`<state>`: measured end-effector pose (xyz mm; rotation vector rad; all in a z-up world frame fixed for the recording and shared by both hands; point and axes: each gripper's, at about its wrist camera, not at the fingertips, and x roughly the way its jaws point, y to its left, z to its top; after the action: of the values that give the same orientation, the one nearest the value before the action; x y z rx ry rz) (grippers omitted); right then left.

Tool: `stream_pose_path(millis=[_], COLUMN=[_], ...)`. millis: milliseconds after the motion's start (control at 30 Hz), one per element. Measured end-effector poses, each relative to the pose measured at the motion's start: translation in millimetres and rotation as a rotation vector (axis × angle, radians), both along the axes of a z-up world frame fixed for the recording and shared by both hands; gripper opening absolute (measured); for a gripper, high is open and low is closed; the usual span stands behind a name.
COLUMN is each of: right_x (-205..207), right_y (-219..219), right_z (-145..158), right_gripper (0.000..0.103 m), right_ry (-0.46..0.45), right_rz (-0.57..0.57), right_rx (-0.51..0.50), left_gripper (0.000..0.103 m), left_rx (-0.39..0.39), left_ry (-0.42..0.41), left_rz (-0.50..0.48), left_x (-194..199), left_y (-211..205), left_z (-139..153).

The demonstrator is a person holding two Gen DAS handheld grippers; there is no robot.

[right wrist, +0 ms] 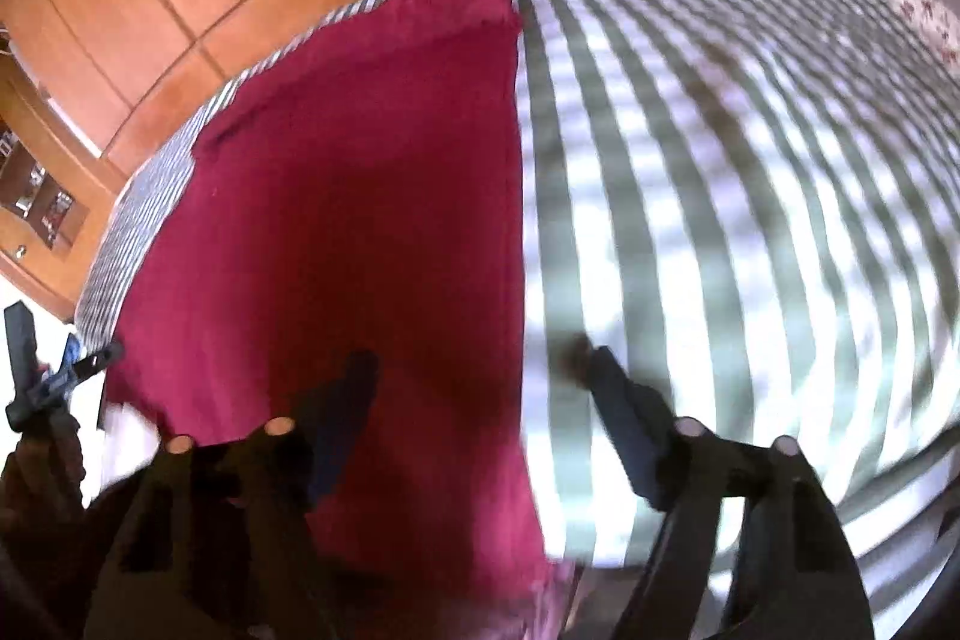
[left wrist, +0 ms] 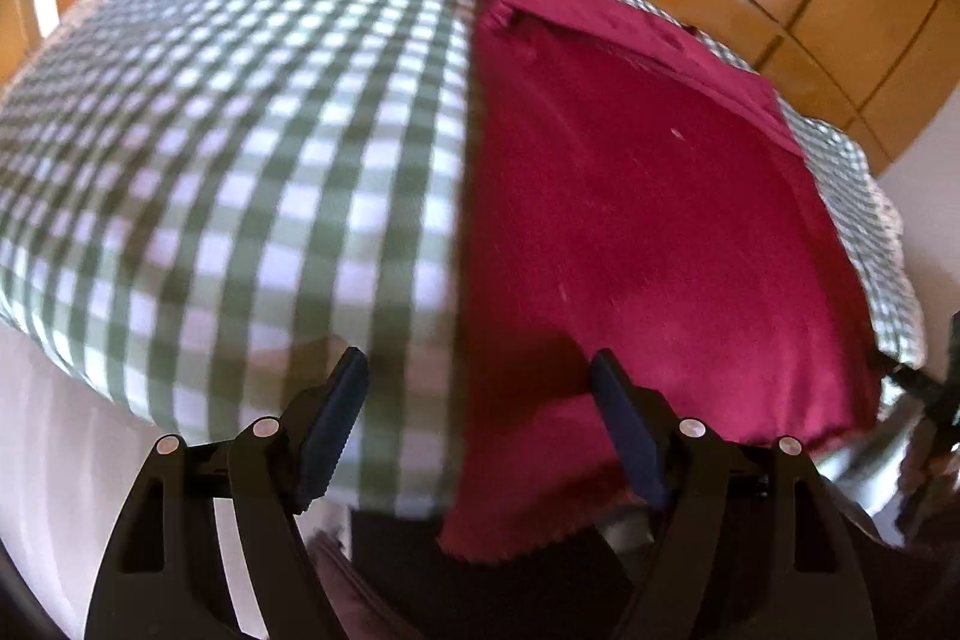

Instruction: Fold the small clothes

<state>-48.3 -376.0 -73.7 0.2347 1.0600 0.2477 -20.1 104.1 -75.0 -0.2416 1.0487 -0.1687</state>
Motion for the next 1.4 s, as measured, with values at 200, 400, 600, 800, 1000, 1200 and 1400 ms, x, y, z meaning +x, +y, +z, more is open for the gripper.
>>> stream_pose_path(millis=[200,400,600,800,1000,1200,1400], right_x=[-17,5,67,136,173,168,121], right_y=[15,17,23,24,26,18,-4], right_z=[-16,37,68,60,50,65,68], right_gripper=[0.012,0.010,0.010,0.010,0.013,0.063,0.079], right_ry=[0.083,-0.024,-0.115,-0.089,-0.057,-0.130,-0.158], right_rz=[0.027,0.044,-0.022,-0.109,-0.123,-0.115,-0.142], right_rx=[0.041,0.184,0.251,0.232,0.204,0.229,0.140], left_gripper=[0.028,0.008,0.008,0.008,0.008,0.047,0.076], left_rx=[-0.019,-0.186,-0.277,-0.281,-0.282,-0.265,-0.272], left_ry=[0.029,-0.021,-0.097,-0.102,-0.092,-0.071,-0.096], left_rz=[-0.061,-0.089,-0.087,-0.054,0.005,0.071,0.152], left_x=[-10,-7,27,87,137,154,121], left_y=[-5,8,14,19,19,28,65], left_z=[-5,27,58,50,35,25,13])
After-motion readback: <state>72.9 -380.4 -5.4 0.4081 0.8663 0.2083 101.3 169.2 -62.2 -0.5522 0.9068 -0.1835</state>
